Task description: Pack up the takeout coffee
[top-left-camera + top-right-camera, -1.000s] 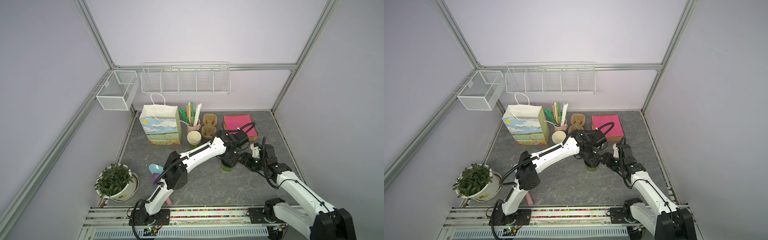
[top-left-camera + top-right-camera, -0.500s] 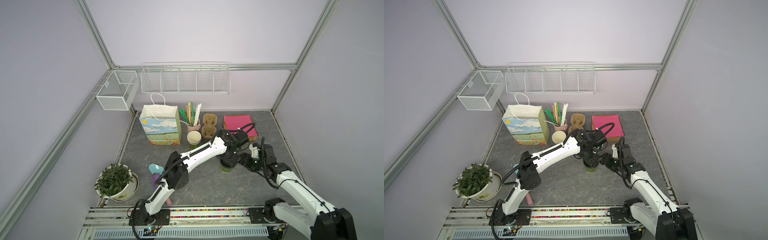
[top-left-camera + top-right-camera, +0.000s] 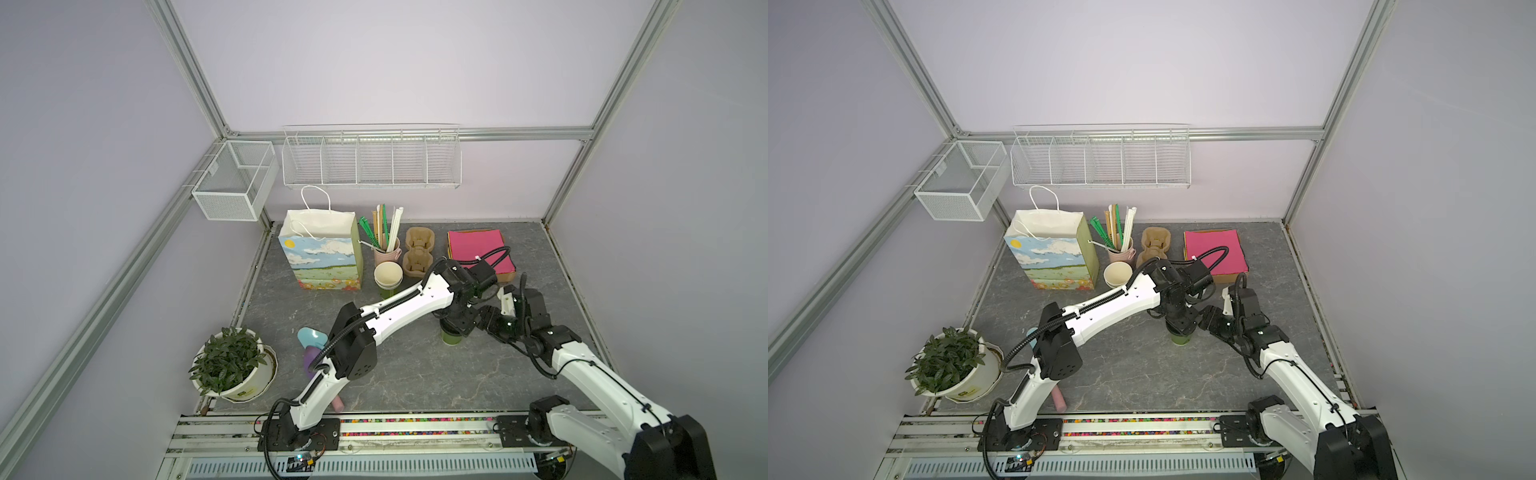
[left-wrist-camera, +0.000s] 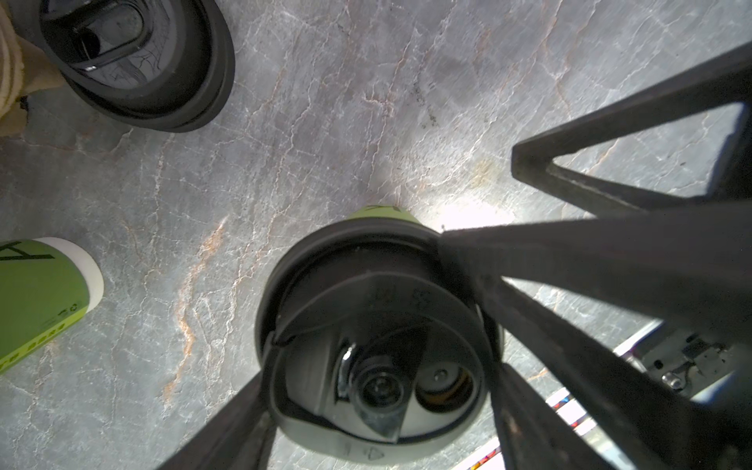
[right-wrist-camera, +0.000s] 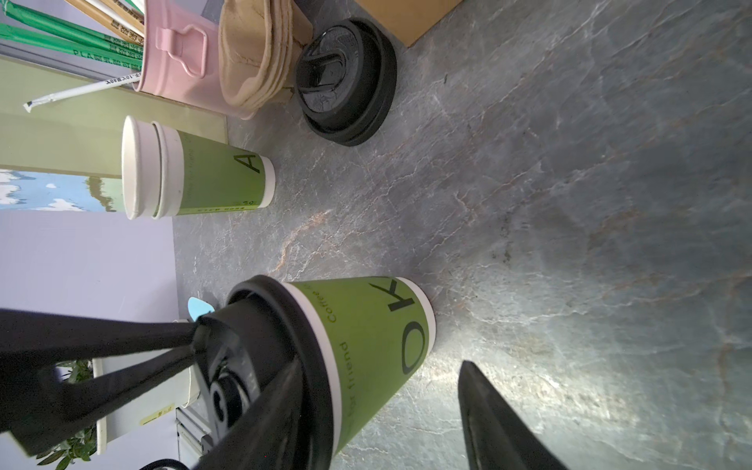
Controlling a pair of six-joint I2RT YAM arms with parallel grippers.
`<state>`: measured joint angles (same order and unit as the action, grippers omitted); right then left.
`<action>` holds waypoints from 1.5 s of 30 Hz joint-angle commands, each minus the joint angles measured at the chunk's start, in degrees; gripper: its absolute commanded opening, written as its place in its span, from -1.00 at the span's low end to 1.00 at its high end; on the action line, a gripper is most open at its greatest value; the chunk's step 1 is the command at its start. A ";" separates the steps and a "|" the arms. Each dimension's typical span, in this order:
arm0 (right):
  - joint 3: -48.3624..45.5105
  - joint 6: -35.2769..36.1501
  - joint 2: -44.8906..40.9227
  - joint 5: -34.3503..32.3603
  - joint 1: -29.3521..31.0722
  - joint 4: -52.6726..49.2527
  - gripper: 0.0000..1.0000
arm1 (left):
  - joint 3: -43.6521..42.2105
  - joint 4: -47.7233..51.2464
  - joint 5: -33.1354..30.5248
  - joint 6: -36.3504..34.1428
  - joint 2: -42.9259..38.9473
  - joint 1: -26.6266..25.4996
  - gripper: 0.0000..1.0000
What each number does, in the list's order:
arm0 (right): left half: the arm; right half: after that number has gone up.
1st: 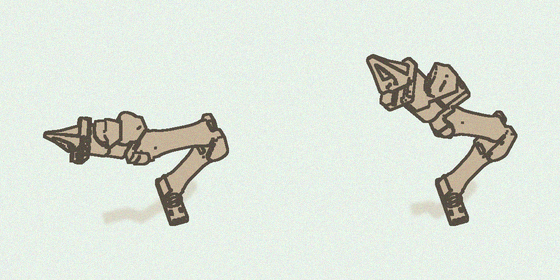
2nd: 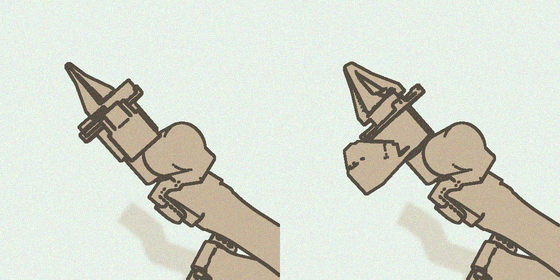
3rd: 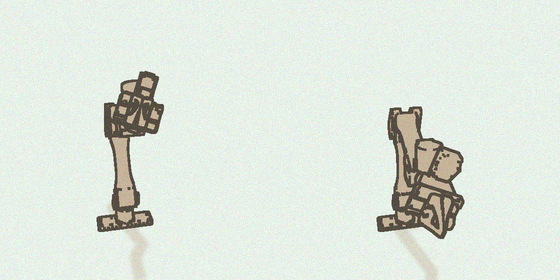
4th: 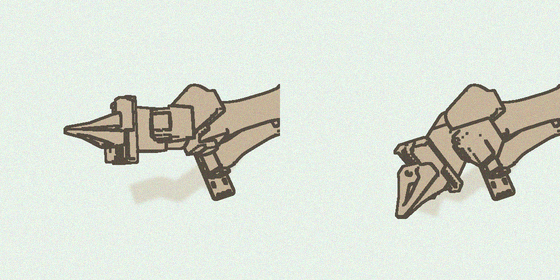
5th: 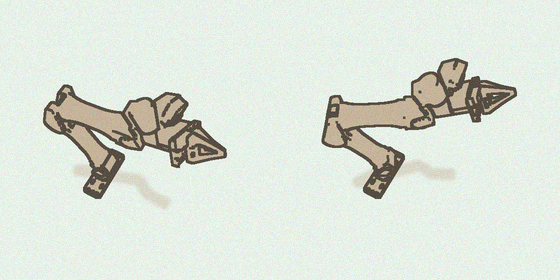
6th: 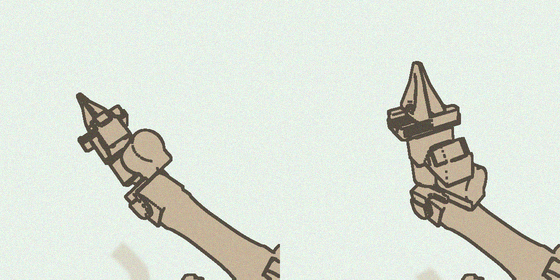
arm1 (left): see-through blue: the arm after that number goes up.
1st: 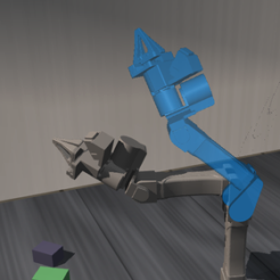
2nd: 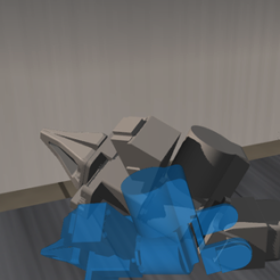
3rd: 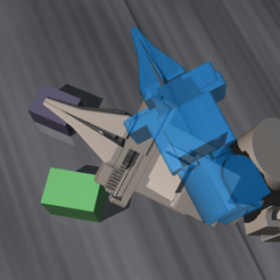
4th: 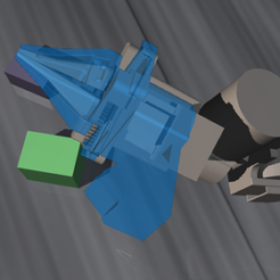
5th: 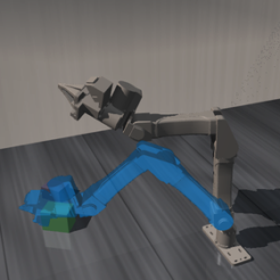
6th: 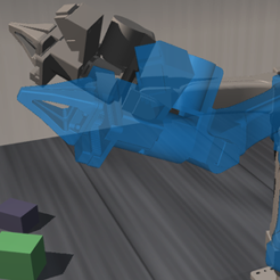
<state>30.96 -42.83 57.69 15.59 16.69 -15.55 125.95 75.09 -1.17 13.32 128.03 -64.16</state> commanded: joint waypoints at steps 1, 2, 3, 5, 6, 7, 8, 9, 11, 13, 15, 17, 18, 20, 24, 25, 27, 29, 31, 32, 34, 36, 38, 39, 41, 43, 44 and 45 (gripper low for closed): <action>-3.45 0.08 -0.38 -3.92 1.23 -2.60 0.26 | -5.19 -0.33 2.85 0.63 0.94 0.00 0.60; -3.94 0.09 -0.92 -4.64 1.39 -2.72 0.26 | -6.73 -1.29 3.13 0.95 0.53 0.05 0.60; -4.27 0.00 -1.21 -5.12 1.50 -2.82 0.26 | -8.23 -2.17 3.52 1.17 0.06 0.05 0.60; -4.93 -0.06 -1.61 -5.74 1.67 -2.99 0.26 | -10.96 -4.03 4.11 1.81 -0.80 0.01 0.60; -5.27 0.00 -1.62 -5.77 1.76 -2.91 0.26 | -11.73 -4.47 4.41 2.01 -0.94 0.01 0.60; -5.38 -0.12 -1.62 -5.67 1.76 -2.90 0.26 | -12.25 -4.81 4.56 2.13 -1.19 0.01 0.60; -5.47 -0.12 -1.64 -5.51 1.77 -2.91 0.26 | -12.26 -4.81 4.55 2.15 -1.22 0.02 0.60; -5.36 -0.06 -1.75 -5.42 1.77 -2.88 0.26 | -11.91 -4.71 4.38 2.08 -1.34 0.05 0.60; -4.63 -0.09 -1.92 -5.14 1.84 -2.97 0.26 | -9.80 -3.56 3.87 1.79 -1.13 0.06 0.61; -3.49 0.02 -1.89 -4.96 1.88 -3.45 0.26 | -6.67 -1.97 3.38 1.30 -0.45 0.00 0.62; -2.46 0.32 -1.86 -4.96 1.99 -3.87 0.26 | -3.01 -0.05 2.61 0.71 0.71 0.00 0.64; -1.79 0.29 -1.79 -4.96 2.04 -4.14 0.26 | 0.73 1.72 2.00 0.15 1.67 0.11 0.65; -1.64 0.31 -1.83 -4.88 2.13 -4.22 0.26 | 2.16 2.46 1.77 0.04 2.03 0.13 0.66; -1.30 0.29 -1.81 -4.87 2.36 -4.31 0.26 | 5.35 3.88 1.24 -0.33 2.65 0.26 0.67; -0.79 0.27 -1.78 -4.89 2.60 -4.62 0.26 | 8.77 5.07 1.07 -0.51 2.33 0.75 0.69; -0.66 0.20 -1.79 -4.87 2.72 -4.70 0.26 | 8.96 5.04 1.17 -0.61 2.02 0.85 0.69; -0.21 0.28 -1.96 -4.79 2.82 -5.03 0.26 | 8.96 5.36 1.29 -0.59 1.88 0.88 0.70; 0.14 0.24 -2.24 -4.83 2.93 -5.36 0.26 | 8.47 5.47 1.16 -0.61 1.62 0.95 0.70; 0.59 0.30 -2.62 -5.05 3.04 -5.69 0.26 | 7.44 5.12 1.17 -0.60 1.07 0.97 0.70; 0.81 0.29 -2.71 -5.10 3.05 -5.85 0.26 | 6.89 4.89 1.04 -0.58 0.85 0.97 0.70; 1.30 0.29 -2.76 -5.14 3.17 -6.19 0.26 | 6.68 4.84 0.91 -0.58 0.51 1.13 0.70; 1.78 0.31 -2.79 -5.14 3.24 -6.48 0.26 | 6.83 4.58 0.71 -0.58 0.01 1.40 0.71; 2.41 0.33 -2.84 -5.22 3.34 -6.71 0.26 | 7.43 4.63 0.41 -0.52 -0.57 1.88 0.71; 2.72 0.30 -2.85 -5.29 3.32 -6.92 0.26 | 7.77 4.69 0.38 -0.56 -0.74 2.17 0.71; 3.52 0.48 -2.69 -5.36 3.30 -7.27 0.26 | 8.75 5.01 0.38 -0.52 -0.99 2.80 0.71; 4.50 0.67 -2.61 -5.41 3.32 -7.79 0.26 | 9.47 5.16 0.29 -0.55 -1.24 3.32 0.71; 5.04 0.77 -2.58 -5.49 3.38 -8.04 0.26 | 9.90 5.31 0.21 -0.56 -1.35 3.50 0.71; 5.43 0.85 -2.47 -5.49 3.40 -8.21 0.26 | 10.24 5.27 0.14 -0.50 -1.46 3.60 0.71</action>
<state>34.44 -42.78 55.09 11.11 19.66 -22.37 133.56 78.13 -0.38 13.63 129.43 -61.23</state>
